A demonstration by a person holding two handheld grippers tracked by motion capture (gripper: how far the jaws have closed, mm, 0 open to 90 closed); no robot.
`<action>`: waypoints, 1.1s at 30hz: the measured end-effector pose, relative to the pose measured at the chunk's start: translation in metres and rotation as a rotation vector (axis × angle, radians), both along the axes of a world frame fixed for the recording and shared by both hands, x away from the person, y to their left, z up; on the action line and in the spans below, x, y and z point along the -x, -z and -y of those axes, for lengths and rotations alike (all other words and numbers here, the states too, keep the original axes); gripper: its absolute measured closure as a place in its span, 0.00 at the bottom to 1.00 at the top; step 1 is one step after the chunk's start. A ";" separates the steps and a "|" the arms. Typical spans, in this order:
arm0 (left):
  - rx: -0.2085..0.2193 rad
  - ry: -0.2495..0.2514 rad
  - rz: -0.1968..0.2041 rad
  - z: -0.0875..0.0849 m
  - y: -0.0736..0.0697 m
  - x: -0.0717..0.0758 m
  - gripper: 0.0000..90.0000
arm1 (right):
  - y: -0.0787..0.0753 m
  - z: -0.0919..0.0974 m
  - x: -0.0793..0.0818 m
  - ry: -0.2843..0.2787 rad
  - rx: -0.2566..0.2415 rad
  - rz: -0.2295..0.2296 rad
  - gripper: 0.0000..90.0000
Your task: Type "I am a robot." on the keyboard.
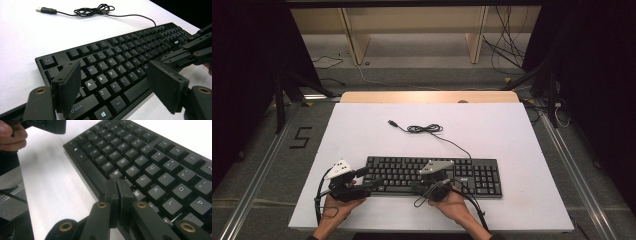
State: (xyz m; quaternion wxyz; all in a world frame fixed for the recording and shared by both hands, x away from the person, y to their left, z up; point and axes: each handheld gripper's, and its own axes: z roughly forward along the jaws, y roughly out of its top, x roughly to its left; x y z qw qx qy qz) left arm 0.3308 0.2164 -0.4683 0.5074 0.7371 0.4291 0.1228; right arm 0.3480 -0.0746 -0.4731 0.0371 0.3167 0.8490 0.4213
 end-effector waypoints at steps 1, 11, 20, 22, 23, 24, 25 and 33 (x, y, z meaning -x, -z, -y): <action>-0.001 0.000 0.000 0.000 0.000 0.000 0.30 | 0.000 0.000 0.000 0.000 0.000 0.000 0.99; 0.000 0.000 -0.001 0.000 0.000 0.000 0.30 | 0.005 -0.002 -0.001 -0.001 0.026 -0.011 1.00; -0.002 0.000 -0.002 0.000 0.000 0.000 0.30 | 0.007 -0.002 -0.001 -0.004 0.031 -0.014 1.00; -0.002 0.000 -0.002 0.000 0.000 0.000 0.30 | 0.007 -0.002 -0.001 -0.002 0.031 -0.018 1.00; -0.002 0.000 -0.002 0.000 0.001 0.000 0.30 | 0.007 -0.002 -0.001 -0.002 0.031 -0.018 1.00; -0.001 0.000 -0.002 0.001 0.001 0.000 0.30 | 0.007 -0.002 -0.001 -0.003 0.032 -0.018 1.00; -0.001 0.000 -0.002 0.001 0.001 0.000 0.30 | 0.007 -0.002 -0.001 -0.003 0.034 -0.017 1.00; -0.002 -0.001 -0.001 0.001 0.001 0.000 0.30 | 0.011 -0.003 -0.001 -0.006 0.043 -0.006 1.00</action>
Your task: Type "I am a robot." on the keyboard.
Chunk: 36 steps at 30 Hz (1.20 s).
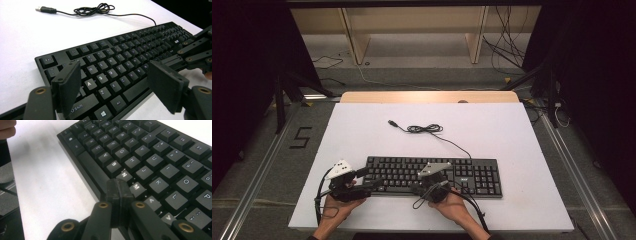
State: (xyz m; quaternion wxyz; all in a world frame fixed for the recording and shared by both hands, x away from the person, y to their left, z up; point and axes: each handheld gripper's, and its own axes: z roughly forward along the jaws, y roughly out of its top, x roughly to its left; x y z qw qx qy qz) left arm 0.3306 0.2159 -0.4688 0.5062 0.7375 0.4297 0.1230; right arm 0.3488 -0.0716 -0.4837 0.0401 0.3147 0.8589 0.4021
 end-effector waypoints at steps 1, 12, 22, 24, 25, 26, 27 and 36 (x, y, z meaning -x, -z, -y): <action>0.000 0.000 0.000 0.000 0.000 0.000 0.30 | 0.000 0.000 0.000 0.001 0.000 -0.001 1.00; -0.005 -0.003 0.001 0.001 0.000 -0.001 0.31 | -0.010 0.010 -0.003 0.017 -0.076 -0.009 0.88; -0.011 -0.021 -0.012 0.001 0.002 -0.005 0.45 | -0.020 0.019 -0.001 0.019 -0.138 0.007 0.68; -0.020 -0.029 -0.021 0.001 0.003 -0.006 0.48 | -0.021 0.019 -0.001 0.028 -0.137 0.020 0.62; -0.021 -0.030 -0.024 0.000 0.004 -0.007 0.55 | -0.022 0.020 -0.001 0.027 -0.143 0.020 0.59; -0.028 -0.036 -0.028 0.000 0.005 -0.007 0.55 | -0.022 0.020 -0.001 0.027 -0.143 0.020 0.59; -0.034 -0.044 -0.033 0.000 0.005 -0.008 0.61 | -0.022 0.020 0.000 0.036 -0.141 0.019 0.55; -0.086 -0.083 -0.072 -0.004 0.010 -0.015 0.84 | -0.024 0.021 0.001 0.050 -0.141 0.029 0.49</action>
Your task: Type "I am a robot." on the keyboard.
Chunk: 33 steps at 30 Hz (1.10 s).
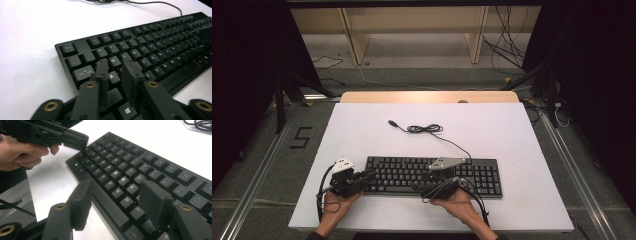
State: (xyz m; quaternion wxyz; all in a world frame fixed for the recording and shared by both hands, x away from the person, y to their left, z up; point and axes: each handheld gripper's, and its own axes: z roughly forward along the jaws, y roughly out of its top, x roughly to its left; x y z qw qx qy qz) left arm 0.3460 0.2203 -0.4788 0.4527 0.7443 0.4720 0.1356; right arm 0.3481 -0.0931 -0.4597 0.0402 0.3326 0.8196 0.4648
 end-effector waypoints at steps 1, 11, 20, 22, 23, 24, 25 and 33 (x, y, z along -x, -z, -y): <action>0.000 -0.001 -0.002 0.000 0.001 -0.001 0.88 | 0.000 0.000 0.000 0.000 0.000 0.000 0.47; -0.032 0.028 -0.020 0.007 0.005 -0.008 0.99 | -0.002 0.002 0.003 0.006 0.002 0.008 0.43; -0.046 0.029 -0.047 0.010 0.007 -0.011 0.99 | -0.003 0.003 0.005 0.002 -0.004 0.014 0.43; -0.046 0.029 -0.048 0.010 0.007 -0.011 0.99 | -0.003 0.003 0.005 0.001 -0.003 0.016 0.43; -0.046 0.031 -0.052 0.011 0.007 -0.011 0.99 | -0.003 0.003 0.005 0.002 -0.001 0.014 0.43; -0.047 0.032 -0.055 0.011 0.008 -0.011 0.99 | -0.003 0.003 0.005 0.002 -0.001 0.014 0.43; -0.060 0.036 -0.059 0.012 0.008 -0.011 0.99 | -0.003 0.003 0.005 0.002 0.000 0.013 0.43; -0.052 0.038 -0.066 0.013 0.009 -0.011 0.99 | -0.003 0.004 0.006 0.004 0.000 0.010 0.43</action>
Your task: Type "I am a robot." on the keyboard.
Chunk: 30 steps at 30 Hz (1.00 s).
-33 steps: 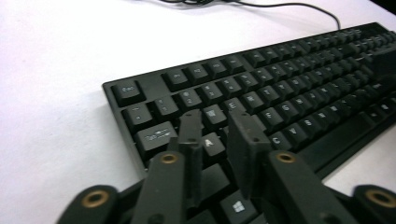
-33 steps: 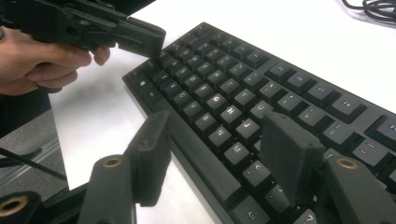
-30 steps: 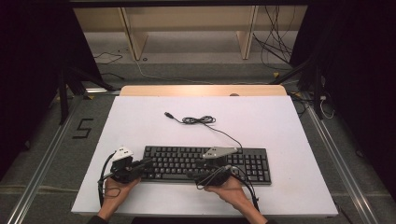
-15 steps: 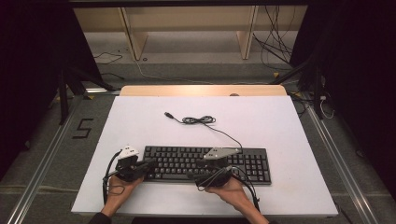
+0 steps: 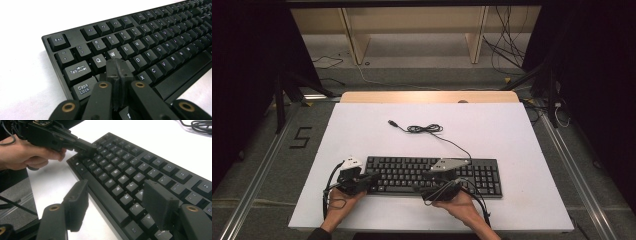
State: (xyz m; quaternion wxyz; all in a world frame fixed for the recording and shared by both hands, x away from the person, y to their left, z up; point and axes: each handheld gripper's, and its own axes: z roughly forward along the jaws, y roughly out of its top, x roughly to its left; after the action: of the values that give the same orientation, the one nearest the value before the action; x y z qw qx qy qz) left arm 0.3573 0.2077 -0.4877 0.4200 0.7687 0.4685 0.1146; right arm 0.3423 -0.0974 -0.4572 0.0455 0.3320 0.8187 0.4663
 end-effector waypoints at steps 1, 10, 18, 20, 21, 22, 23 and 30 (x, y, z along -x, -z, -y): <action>0.001 -0.001 0.001 0.000 0.000 0.000 0.99 | 0.000 0.000 0.000 0.000 0.000 0.000 0.43; 0.031 -0.005 0.033 -0.004 -0.008 0.003 0.96 | 0.000 0.002 -0.002 0.009 -0.004 0.007 0.43; 0.066 0.013 0.059 -0.003 -0.013 0.008 0.89 | 0.000 0.003 -0.002 0.012 -0.005 0.007 0.42; 0.072 0.019 0.061 -0.003 -0.013 0.009 0.85 | -0.001 0.003 -0.003 0.014 -0.006 0.006 0.42; 0.076 0.020 0.060 -0.003 -0.013 0.010 0.85 | -0.001 0.003 -0.003 0.014 -0.006 0.006 0.42; 0.084 0.022 0.063 -0.003 -0.014 0.011 0.84 | -0.001 0.003 -0.003 0.015 -0.006 0.007 0.42; 0.090 0.024 0.064 -0.004 -0.014 0.011 0.81 | 0.000 0.003 -0.003 0.014 -0.005 0.008 0.42; 0.132 0.036 0.065 -0.004 -0.018 0.015 0.58 | 0.000 0.002 -0.004 0.017 -0.004 0.008 0.45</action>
State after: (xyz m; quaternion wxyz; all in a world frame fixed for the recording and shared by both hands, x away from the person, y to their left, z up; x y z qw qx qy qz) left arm 0.3419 0.2117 -0.4699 0.4869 0.7435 0.4472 0.1005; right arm 0.3463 -0.0997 -0.4575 0.0521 0.3372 0.8148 0.4687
